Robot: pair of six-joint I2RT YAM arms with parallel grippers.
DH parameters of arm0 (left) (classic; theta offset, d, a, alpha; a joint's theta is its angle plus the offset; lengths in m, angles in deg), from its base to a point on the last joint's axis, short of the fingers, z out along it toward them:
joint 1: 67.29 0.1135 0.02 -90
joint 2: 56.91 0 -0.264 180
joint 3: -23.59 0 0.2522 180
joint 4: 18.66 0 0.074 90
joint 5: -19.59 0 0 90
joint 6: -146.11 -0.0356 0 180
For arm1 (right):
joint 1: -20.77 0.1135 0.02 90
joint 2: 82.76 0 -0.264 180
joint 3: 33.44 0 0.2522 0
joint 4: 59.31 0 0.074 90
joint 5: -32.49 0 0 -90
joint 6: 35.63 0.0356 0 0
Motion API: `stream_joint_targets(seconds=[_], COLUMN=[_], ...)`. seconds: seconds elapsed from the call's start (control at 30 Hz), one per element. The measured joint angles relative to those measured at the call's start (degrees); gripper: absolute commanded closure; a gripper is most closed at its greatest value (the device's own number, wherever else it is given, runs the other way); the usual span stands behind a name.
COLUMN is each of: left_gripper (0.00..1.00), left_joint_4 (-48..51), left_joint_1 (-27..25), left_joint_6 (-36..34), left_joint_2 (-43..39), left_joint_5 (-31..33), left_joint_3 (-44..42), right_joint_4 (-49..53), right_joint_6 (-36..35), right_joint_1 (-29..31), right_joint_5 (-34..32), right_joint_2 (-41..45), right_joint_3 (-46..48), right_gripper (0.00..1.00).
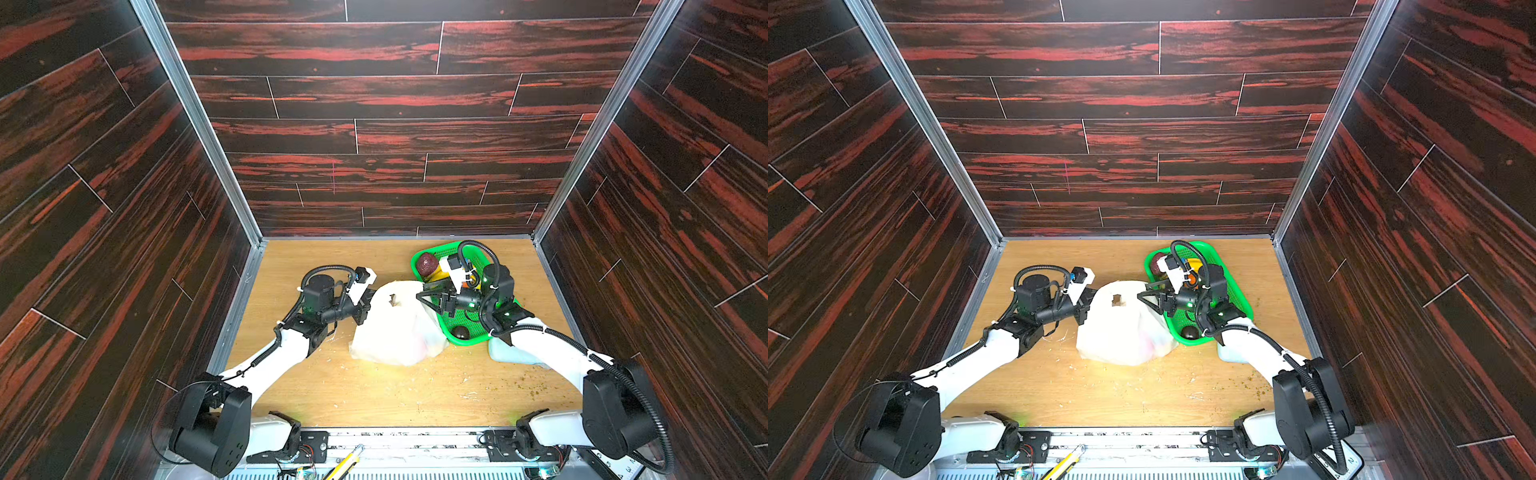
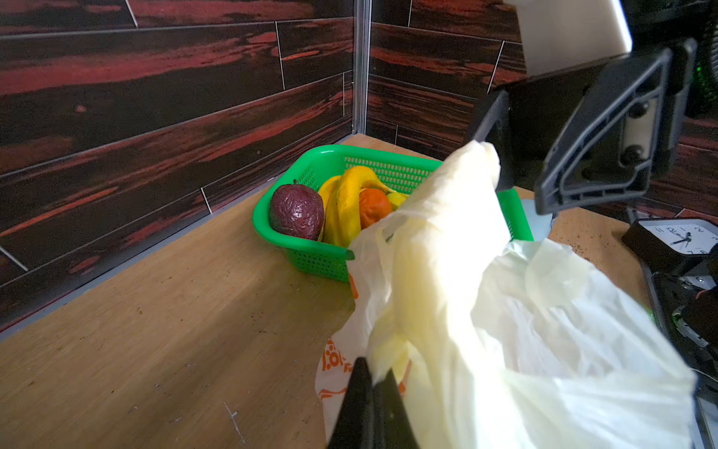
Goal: Place the fake fruits into the plastic bag and tie a complex knot
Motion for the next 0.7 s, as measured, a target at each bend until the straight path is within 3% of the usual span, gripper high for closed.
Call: stream_joint_targets(seconds=[0.23, 0.53, 0.7], left_gripper=[1.0, 1.0, 1.0], left_joint_4=[0.04, 0.07, 0.13], left_joint_1=[-0.02, -0.04, -0.04], left_joint_6=[-0.02, -0.02, -0.04], left_joint_2=[0.0, 0.02, 0.02], left_joint_5=[0.0, 0.02, 0.04], left_joint_3=[0.07, 0.46, 0.46], right_joint_4=[0.94, 2.62, 4.07], right_joint_6=[-1.31, -2.54, -4.02], right_joint_1=[0.0, 0.72, 0.98], right_joint_5=[0.2, -0.24, -2.03], right_joint_2=[-0.33, -1.07, -1.05], right_joint_3=[-1.36, -1.44, -1.6], right_gripper=[0.65, 0.73, 0.9])
